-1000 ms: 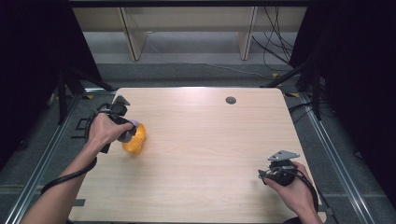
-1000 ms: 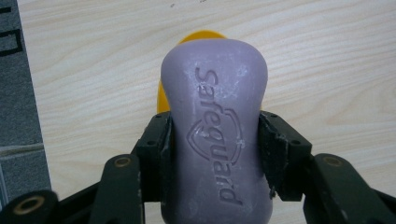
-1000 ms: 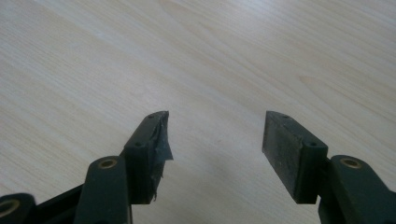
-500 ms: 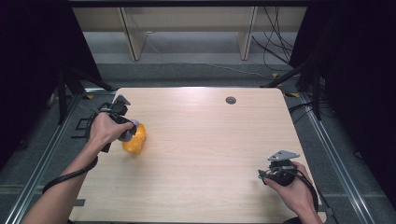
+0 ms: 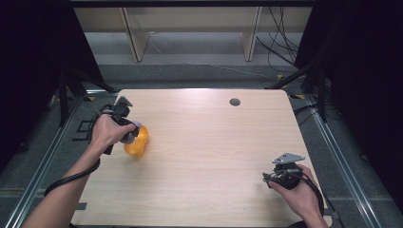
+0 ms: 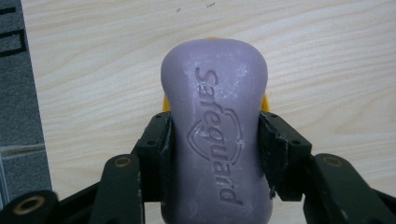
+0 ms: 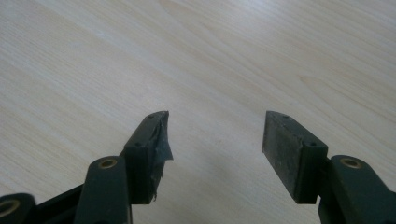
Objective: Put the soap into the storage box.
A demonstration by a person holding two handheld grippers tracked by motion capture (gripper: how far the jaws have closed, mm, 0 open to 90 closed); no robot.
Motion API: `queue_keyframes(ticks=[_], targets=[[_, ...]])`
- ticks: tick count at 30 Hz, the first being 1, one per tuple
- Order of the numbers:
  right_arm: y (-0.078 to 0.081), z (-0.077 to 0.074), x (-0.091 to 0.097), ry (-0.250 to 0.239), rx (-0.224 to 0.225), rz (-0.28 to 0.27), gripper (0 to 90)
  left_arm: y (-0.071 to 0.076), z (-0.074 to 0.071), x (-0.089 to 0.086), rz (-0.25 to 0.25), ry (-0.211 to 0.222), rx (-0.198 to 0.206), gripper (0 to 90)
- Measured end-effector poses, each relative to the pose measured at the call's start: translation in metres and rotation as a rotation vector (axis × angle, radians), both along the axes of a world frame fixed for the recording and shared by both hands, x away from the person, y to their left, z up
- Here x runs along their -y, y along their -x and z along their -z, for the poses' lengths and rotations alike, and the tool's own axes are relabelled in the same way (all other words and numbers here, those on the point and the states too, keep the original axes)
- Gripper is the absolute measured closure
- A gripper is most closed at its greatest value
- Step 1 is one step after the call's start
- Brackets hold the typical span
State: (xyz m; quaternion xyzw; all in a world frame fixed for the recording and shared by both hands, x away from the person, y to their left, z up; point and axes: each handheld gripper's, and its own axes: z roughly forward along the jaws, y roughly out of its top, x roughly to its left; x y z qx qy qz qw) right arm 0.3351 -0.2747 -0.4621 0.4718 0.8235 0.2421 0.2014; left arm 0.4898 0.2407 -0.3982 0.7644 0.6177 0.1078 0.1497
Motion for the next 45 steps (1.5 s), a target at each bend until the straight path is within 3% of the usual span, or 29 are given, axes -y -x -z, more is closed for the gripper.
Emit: queue_keyframes(ticks=[17, 45], targets=[[0.0, 0.0, 0.0, -0.001, -0.002, 0.001, 41.4, -0.004, 0.012, 0.004, -0.015, 0.005, -0.009, 48.6], [0.0, 0.0, 0.0, 0.002, -0.003, -0.003, 41.3, -0.009, 0.038, 0.011, 0.011, -0.011, -0.029, 48.4]])
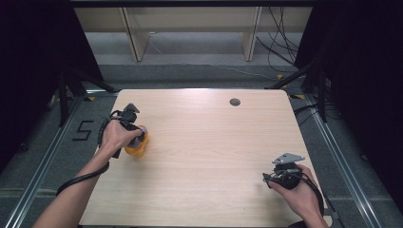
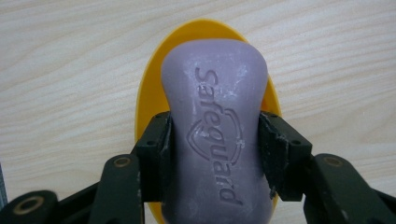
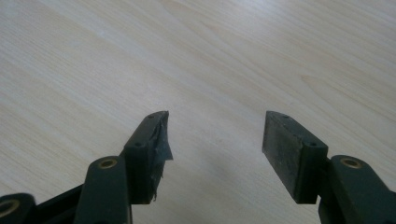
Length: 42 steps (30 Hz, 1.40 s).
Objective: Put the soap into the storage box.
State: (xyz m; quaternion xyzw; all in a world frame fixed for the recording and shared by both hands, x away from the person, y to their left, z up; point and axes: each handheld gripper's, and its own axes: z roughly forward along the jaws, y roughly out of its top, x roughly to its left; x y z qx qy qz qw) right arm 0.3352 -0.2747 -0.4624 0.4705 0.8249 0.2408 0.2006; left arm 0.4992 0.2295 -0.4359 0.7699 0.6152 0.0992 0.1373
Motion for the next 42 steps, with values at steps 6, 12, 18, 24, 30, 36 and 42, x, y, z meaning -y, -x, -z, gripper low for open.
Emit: queue_keyframes(ticks=[6, 12, 18, 24, 30, 36, 42], targets=[[0.0, 0.0, 0.0, 0.002, -0.001, -0.004, 41.3, 0.0, 0.002, 0.0, 0.018, -0.011, -0.011, 48.3], [-0.001, 0.001, 0.001, 0.011, 0.01, -0.014, 41.2, 0.0, 0.004, 0.001, 0.046, -0.034, 0.001, 47.5], [0.0, 0.001, 0.0, 0.006, 0.001, -0.008, 41.2, 0.004, -0.008, 0.0, 0.059, -0.013, 0.059, 44.6], [-0.001, 0.001, 0.001, 0.011, 0.006, -0.014, 41.2, 0.015, -0.02, -0.001, 0.01, 0.038, 0.129, 44.4], [0.0, 0.001, 0.001, 0.007, -0.001, -0.009, 41.2, 0.032, -0.028, -0.011, 0.036, 0.061, 0.176, 43.3], [0.0, 0.0, 0.0, 0.005, -0.005, -0.002, 41.2, 0.065, -0.024, -0.016, 0.067, 0.098, 0.257, 42.7], [0.0, 0.0, 0.0, 0.006, -0.003, -0.001, 41.2, 0.1, -0.011, -0.018, 0.085, 0.099, 0.359, 40.5]])
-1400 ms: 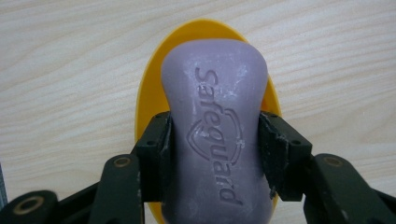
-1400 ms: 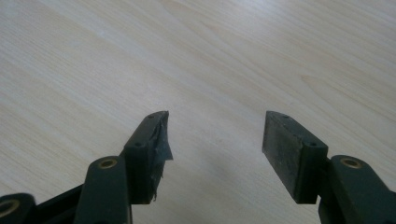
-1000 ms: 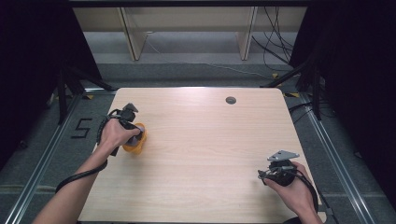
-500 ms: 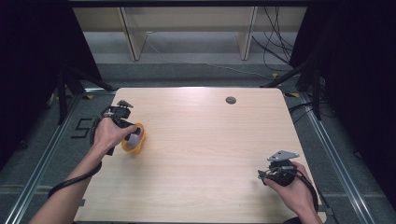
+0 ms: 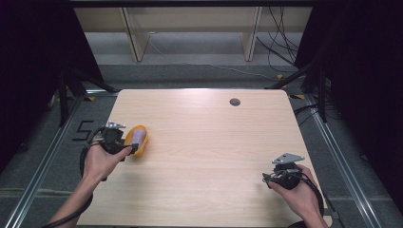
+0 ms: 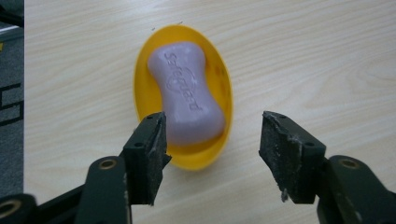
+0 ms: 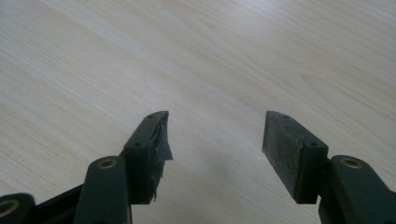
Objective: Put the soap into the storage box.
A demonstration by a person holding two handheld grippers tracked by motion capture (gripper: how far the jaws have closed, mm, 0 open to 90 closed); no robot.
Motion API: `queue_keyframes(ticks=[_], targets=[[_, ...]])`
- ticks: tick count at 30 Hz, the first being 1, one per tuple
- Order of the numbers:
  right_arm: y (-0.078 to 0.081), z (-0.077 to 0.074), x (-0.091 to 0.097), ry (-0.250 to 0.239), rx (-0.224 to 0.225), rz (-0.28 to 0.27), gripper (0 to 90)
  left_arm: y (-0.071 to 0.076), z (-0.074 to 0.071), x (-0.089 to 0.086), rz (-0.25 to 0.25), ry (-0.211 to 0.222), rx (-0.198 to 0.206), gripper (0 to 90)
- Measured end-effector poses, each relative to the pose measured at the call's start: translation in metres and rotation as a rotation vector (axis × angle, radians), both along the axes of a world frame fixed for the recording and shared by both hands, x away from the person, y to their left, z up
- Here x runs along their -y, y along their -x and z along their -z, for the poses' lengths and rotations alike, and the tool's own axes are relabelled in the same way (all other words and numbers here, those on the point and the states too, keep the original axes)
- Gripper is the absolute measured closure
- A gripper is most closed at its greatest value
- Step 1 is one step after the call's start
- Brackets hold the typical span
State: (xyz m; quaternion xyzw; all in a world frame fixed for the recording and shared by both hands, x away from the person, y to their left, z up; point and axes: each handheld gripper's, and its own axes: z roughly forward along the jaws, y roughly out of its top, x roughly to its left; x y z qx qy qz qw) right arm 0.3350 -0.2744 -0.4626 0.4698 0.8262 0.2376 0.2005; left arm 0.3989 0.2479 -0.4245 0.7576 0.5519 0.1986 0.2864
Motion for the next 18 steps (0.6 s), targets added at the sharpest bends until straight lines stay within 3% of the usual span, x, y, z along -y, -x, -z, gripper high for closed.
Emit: queue_keyframes(ticks=[6, 7, 9, 10, 12, 15, 18], targets=[[0.0, 0.0, 0.0, 0.005, 0.001, -0.003, 41.2, 0.036, 0.024, -0.006, 0.015, 0.029, 0.09, 40.2], [0.0, 0.0, 0.0, 0.0, 0.002, 0.002, 41.2, 0.041, 0.028, -0.007, 0.022, 0.018, 0.104, 39.9], [0.0, 0.0, 0.0, 0.001, 0.002, 0.002, 41.2, 0.051, 0.038, -0.007, 0.018, 0.044, 0.133, 39.9], [0.0, 0.0, 0.0, 0.002, 0.002, 0.001, 41.2, 0.056, 0.045, -0.006, -0.009, 0.086, 0.177, 39.8], [0.0, 0.0, 0.0, 0.002, 0.003, 0.002, 41.2, 0.065, 0.052, -0.006, -0.032, 0.117, 0.212, 40.4], [0.0, 0.0, -0.001, -0.008, 0.005, 0.008, 41.2, 0.075, 0.055, -0.004, -0.036, 0.138, 0.227, 41.7], [0.0, 0.0, -0.001, -0.006, 0.003, 0.009, 41.2, 0.077, 0.057, -0.005, -0.034, 0.153, 0.225, 40.0]])
